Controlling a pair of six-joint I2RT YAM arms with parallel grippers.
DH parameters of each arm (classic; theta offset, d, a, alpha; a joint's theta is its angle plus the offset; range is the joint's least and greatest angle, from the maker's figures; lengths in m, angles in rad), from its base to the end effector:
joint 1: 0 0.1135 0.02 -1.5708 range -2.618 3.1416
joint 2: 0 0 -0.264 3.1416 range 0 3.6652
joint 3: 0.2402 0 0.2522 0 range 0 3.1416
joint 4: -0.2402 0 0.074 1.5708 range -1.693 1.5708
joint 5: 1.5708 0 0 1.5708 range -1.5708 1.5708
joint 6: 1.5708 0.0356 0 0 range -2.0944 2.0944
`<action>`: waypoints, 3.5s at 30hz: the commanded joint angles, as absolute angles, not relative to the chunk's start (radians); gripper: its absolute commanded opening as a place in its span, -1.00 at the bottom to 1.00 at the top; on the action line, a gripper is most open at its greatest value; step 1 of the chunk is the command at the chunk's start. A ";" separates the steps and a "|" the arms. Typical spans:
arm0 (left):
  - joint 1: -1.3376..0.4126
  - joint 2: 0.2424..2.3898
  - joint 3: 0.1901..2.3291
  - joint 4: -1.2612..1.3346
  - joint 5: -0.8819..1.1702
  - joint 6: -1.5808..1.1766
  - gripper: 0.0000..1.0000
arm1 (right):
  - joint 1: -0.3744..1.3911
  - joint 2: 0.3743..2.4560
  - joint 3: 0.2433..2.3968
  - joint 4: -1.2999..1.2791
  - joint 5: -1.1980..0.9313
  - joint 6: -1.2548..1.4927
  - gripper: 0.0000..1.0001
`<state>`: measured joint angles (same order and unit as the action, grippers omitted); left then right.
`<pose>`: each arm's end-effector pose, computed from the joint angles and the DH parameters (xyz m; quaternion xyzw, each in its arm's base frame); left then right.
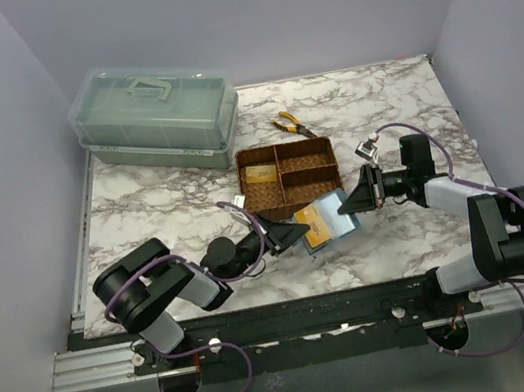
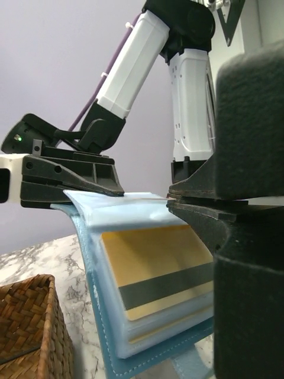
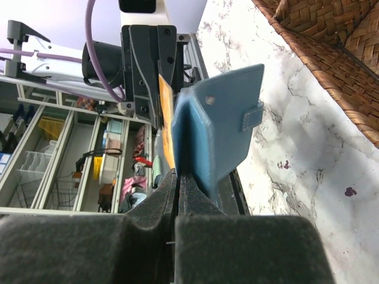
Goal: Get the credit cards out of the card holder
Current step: Remove the credit card from the card holder, then place the credit card in the storage box.
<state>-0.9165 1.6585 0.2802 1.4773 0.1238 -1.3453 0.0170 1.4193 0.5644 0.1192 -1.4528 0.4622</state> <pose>0.1533 -0.2071 0.1583 -0.0977 0.6644 -0.6871 0.2775 0.2435 0.0395 0.1766 -0.1118 0.7259 0.6617 0.1504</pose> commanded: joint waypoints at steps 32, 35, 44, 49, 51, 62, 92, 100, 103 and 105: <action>-0.678 1.060 0.416 0.532 0.205 -1.202 -1.00 | 0.006 1.346 0.612 -0.143 -0.984 0.176 -0.82; -0.653 1.107 0.499 0.400 0.218 -1.181 -1.00 | 0.006 1.340 0.613 -0.142 -0.965 0.172 -0.78; -0.602 1.307 0.852 -0.053 0.158 -0.919 -1.00 | 0.006 1.351 0.626 -0.149 -0.952 0.161 -0.69; -0.528 1.367 0.925 -0.103 0.188 -0.894 -1.00 | 0.006 1.326 0.630 -0.153 -0.975 0.149 -0.52; -0.519 1.369 0.930 -0.107 0.148 -0.942 -1.00 | 0.006 1.318 0.633 -0.152 -0.982 0.144 -0.32; -0.579 1.323 0.775 0.080 -0.294 -1.453 -1.00 | 0.006 1.294 0.646 -0.168 -0.995 0.127 0.23; -0.764 1.744 1.043 -0.146 -0.840 -2.071 -1.00 | -0.058 1.263 0.658 -0.180 -1.047 0.136 0.34; -0.776 1.733 1.022 -0.213 -0.910 -2.179 -1.00 | -0.065 1.264 0.656 -0.180 -1.058 0.138 0.34; -0.777 1.706 1.005 -0.212 -0.935 -2.175 -1.00 | -0.065 1.269 0.656 -0.179 -1.064 0.138 0.34; -0.776 1.690 0.997 -0.212 -0.946 -2.175 -1.00 | -0.065 1.270 0.658 -0.179 -1.064 0.138 0.34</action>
<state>-0.7738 1.7405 1.0264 -0.0093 -0.7227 -1.9221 -0.0582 1.2808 0.6350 -0.1669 -1.0351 0.1383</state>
